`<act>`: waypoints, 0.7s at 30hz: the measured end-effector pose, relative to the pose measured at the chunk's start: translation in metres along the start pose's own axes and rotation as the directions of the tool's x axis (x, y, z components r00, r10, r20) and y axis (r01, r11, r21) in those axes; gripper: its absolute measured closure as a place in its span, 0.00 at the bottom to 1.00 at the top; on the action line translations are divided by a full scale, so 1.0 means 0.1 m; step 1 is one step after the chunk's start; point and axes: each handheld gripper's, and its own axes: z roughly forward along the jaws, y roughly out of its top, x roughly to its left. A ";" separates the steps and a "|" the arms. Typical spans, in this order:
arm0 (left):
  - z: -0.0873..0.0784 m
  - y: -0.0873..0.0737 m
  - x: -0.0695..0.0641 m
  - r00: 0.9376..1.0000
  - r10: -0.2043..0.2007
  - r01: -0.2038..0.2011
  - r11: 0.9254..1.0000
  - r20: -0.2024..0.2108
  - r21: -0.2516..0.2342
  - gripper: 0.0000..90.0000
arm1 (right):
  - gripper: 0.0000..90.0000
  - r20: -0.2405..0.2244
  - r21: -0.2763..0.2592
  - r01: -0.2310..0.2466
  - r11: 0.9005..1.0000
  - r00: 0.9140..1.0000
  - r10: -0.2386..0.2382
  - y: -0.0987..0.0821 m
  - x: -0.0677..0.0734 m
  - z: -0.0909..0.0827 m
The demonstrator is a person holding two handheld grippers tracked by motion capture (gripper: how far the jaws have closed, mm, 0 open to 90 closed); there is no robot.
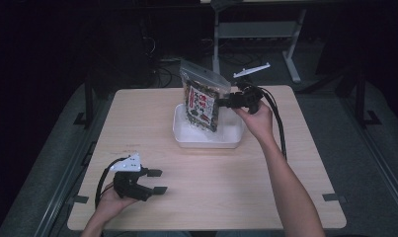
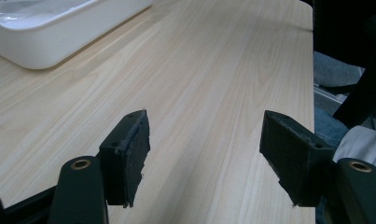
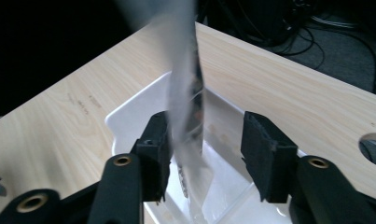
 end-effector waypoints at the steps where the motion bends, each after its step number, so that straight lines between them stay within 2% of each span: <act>1: 0.00 0.00 0.00 1.000 0.000 0.000 1.000 -0.001 0.000 0.36 | 0.62 0.003 0.002 -0.008 1.000 1.000 0.008 -0.01 -0.01 0.00; 7: -0.01 0.00 0.01 1.000 -0.002 0.002 1.000 0.000 0.002 0.36 | 0.66 0.011 0.011 -0.038 0.999 0.999 0.037 -0.07 -0.07 0.06; 11: 0.00 0.00 0.00 1.000 0.000 0.000 1.000 0.000 0.002 0.36 | 0.61 0.016 0.013 -0.036 0.999 0.999 0.036 -0.07 -0.07 0.05; 12: 0.00 0.00 0.00 1.000 0.001 -0.001 1.000 0.001 0.003 0.36 | 0.57 0.014 0.014 -0.042 0.999 0.999 0.042 -0.08 -0.07 0.03; 21: 0.00 0.00 0.00 1.000 -0.001 0.001 1.000 0.002 0.001 0.36 | 0.49 0.006 0.013 -0.030 0.999 1.000 0.030 -0.12 -0.03 -0.02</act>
